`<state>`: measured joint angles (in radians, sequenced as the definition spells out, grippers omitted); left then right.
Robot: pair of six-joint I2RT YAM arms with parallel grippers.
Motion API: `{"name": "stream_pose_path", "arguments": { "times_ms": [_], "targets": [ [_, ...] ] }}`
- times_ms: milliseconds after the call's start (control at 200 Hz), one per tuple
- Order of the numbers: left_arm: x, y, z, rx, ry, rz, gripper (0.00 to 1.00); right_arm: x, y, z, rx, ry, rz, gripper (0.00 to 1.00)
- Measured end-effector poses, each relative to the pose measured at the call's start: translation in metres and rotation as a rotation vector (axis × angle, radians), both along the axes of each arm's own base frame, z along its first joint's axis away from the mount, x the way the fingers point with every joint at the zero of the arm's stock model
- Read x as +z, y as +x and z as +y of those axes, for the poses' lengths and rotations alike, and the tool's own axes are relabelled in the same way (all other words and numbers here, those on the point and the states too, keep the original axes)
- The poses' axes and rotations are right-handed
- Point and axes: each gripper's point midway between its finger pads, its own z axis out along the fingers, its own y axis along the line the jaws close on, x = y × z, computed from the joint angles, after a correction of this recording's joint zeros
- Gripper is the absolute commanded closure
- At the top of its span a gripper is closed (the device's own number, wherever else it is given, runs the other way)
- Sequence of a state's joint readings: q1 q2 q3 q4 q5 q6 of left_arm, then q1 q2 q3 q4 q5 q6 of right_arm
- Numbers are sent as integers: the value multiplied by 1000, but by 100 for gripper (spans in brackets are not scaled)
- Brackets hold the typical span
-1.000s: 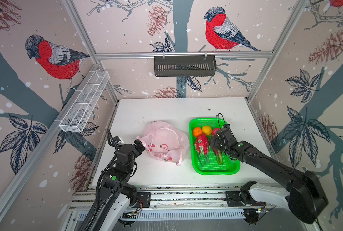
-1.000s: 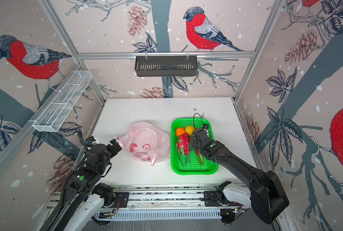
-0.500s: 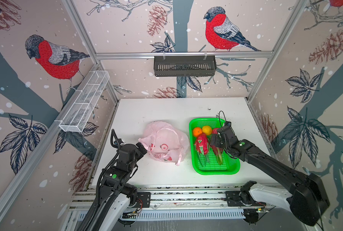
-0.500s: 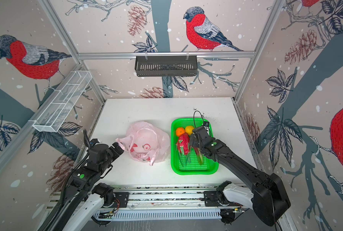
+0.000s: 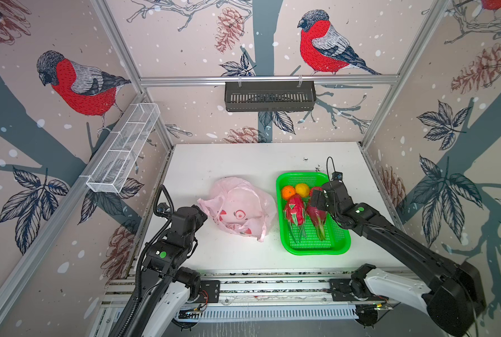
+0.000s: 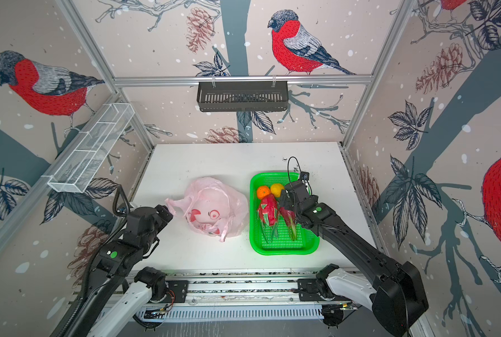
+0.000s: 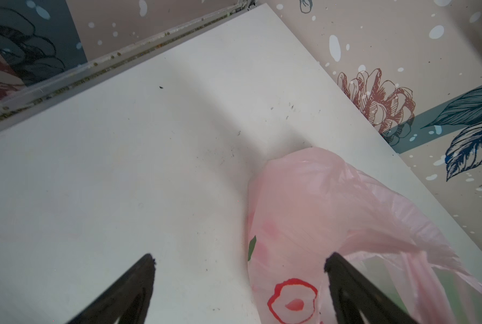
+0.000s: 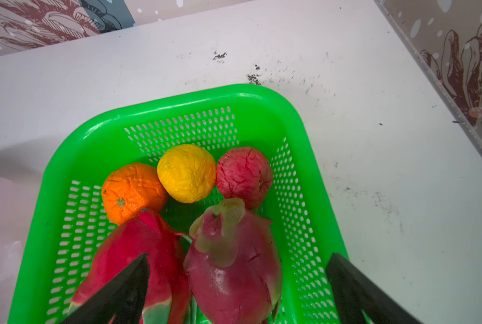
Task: Untie the knot of the plastic bag and take out the fruit
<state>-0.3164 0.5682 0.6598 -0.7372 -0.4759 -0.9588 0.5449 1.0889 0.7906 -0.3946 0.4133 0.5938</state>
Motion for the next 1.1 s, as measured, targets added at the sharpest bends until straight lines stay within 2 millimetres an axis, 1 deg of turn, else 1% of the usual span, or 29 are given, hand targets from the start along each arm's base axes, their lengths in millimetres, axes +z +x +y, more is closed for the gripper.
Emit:
{"name": "stream_pose_path", "arguments": {
  "times_ms": [140, 270, 340, 440, 570, 886, 1001, 1101],
  "targets": [
    [5, 14, 5, 11, 84, 9, 3, 11, 8, -15, -38, 3, -47, 1],
    [4, 32, 6, -1, 156, 25, 3, 17, 17, -35, -81, -5, -81, 1],
    [3, 43, 7, -8, 185, 28, 3, 17, 20, -45, -100, -3, -97, 1],
    [8, 58, 10, -8, 228, 6, 3, 17, 22, -61, -132, -10, -133, 1],
    [9, 76, 15, -9, 277, -15, 3, 11, 23, -86, -183, -27, -173, 1],
    [-15, 108, 19, -59, 422, -25, 3, 3, 24, -140, -311, -48, -261, 1],
    [-27, 114, 20, -77, 484, -26, 3, -6, 21, -155, -340, -64, -275, 1],
    [-35, 116, 23, -75, 530, -41, 3, -14, 18, -161, -348, -85, -289, 1]
  ]
}}
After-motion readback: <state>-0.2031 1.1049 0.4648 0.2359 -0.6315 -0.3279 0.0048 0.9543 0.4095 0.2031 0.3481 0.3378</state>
